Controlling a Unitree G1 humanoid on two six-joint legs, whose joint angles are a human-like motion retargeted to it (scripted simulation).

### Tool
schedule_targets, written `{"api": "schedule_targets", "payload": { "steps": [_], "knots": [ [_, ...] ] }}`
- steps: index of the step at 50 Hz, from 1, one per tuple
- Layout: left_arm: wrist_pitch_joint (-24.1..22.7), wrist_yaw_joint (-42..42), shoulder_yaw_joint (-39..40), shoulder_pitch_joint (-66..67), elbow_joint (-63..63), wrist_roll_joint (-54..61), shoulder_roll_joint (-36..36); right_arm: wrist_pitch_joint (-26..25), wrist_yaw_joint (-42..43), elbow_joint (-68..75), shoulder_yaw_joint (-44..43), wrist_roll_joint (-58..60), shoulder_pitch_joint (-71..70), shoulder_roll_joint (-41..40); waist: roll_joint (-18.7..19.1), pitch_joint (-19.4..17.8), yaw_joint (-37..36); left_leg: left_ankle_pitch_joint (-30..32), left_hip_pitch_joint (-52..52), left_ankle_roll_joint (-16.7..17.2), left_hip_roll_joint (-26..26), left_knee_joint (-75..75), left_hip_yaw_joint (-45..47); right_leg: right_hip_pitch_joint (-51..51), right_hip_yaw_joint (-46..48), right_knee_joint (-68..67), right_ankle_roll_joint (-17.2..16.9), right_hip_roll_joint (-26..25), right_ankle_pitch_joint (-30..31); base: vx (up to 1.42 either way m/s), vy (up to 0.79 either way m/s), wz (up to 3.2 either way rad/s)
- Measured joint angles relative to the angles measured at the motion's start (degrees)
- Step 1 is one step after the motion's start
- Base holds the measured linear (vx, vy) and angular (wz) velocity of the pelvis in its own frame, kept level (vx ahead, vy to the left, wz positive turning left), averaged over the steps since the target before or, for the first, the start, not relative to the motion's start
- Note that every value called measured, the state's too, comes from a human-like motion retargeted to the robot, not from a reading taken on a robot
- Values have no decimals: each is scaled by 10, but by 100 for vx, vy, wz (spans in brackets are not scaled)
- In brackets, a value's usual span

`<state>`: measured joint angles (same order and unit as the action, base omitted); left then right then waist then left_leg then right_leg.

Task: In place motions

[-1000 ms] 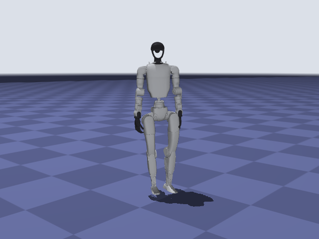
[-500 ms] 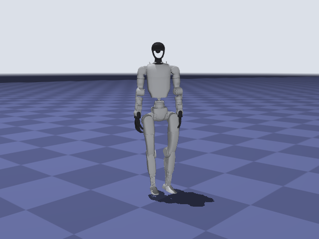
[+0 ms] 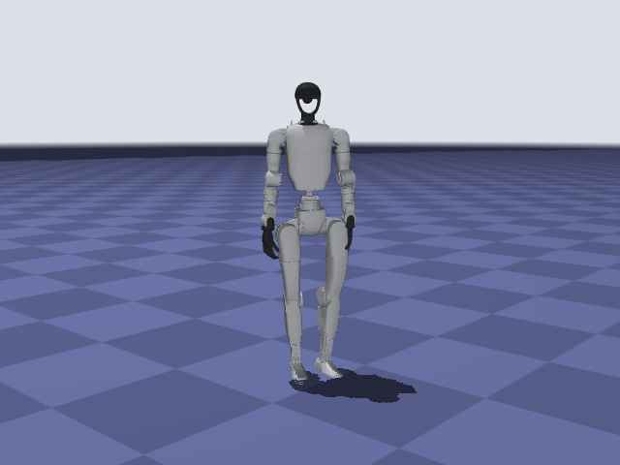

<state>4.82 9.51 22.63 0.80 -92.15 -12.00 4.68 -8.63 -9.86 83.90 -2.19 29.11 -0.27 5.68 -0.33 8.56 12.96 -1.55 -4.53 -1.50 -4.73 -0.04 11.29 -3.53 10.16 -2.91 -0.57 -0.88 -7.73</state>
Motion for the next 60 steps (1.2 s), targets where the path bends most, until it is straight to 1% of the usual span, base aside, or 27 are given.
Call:
{"api": "schedule_targets", "payload": {
  "steps": [18,60],
  "knots": [
    [0,-1,-2,1,-3,2,0,1,3,4,1,4,0,3,4,5,-1,-2,7,-2,-1,-4,5,4,-2,0,0,0,10,0,0,0],
    [0,-2,-6,0,-5,7,3,4,0,8,2,12,-4,9,10,5,-4,-3,8,-3,-2,-4,6,5,-2,-1,1,3,30,0,0,0]
  ]
}}
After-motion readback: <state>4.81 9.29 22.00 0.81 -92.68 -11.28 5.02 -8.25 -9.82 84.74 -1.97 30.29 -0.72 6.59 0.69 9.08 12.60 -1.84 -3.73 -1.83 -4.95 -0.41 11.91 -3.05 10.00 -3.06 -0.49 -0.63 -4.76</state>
